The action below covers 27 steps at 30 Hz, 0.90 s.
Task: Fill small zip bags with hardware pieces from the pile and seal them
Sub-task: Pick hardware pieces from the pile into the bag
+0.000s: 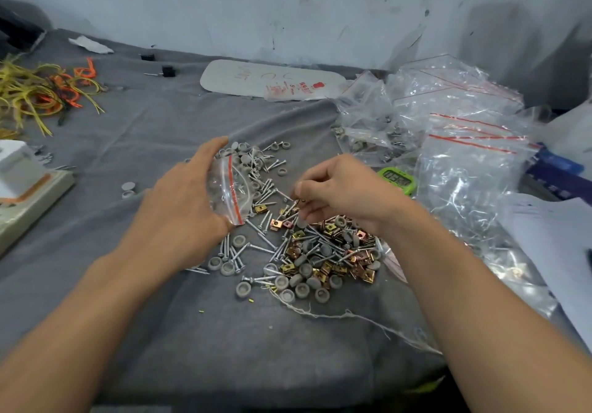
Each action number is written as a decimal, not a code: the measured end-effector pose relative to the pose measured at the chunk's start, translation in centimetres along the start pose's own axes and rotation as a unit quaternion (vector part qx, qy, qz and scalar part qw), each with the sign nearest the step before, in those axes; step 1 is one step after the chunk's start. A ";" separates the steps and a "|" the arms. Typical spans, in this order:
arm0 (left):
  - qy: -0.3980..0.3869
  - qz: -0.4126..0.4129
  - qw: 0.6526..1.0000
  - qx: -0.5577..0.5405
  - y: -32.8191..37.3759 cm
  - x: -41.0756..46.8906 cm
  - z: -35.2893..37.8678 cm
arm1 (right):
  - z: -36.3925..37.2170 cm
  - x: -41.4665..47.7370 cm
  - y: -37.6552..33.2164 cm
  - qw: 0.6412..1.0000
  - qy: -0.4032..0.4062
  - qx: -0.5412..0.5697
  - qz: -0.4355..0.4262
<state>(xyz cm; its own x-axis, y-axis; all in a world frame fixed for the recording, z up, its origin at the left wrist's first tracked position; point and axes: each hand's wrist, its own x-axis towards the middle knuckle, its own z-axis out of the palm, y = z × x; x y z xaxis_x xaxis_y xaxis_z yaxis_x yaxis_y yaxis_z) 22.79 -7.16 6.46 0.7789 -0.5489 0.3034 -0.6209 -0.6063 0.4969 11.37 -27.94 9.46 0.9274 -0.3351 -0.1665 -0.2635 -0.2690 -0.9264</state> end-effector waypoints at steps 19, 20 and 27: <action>0.023 0.035 0.999 0.016 0.2 -0.4 0.1 | 1.8 -0.6 -1.7 0.962 -0.098 0.251 -0.031; 0.024 0.038 0.999 0.014 0.2 -0.4 0.0 | 2.1 -0.6 -1.8 0.965 -0.089 0.245 -0.038; 0.012 0.029 0.999 0.021 0.5 -0.4 -0.2 | 3.2 -0.8 -2.0 0.981 -0.070 0.153 -0.099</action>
<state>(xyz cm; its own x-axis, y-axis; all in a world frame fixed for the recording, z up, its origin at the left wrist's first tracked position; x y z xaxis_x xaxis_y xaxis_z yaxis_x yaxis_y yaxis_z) 22.17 -7.14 6.78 0.7437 -0.5691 0.3508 -0.6672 -0.5982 0.4439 11.97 -24.19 10.35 0.9853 -0.1709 0.0022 -0.0022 -0.0254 -0.9997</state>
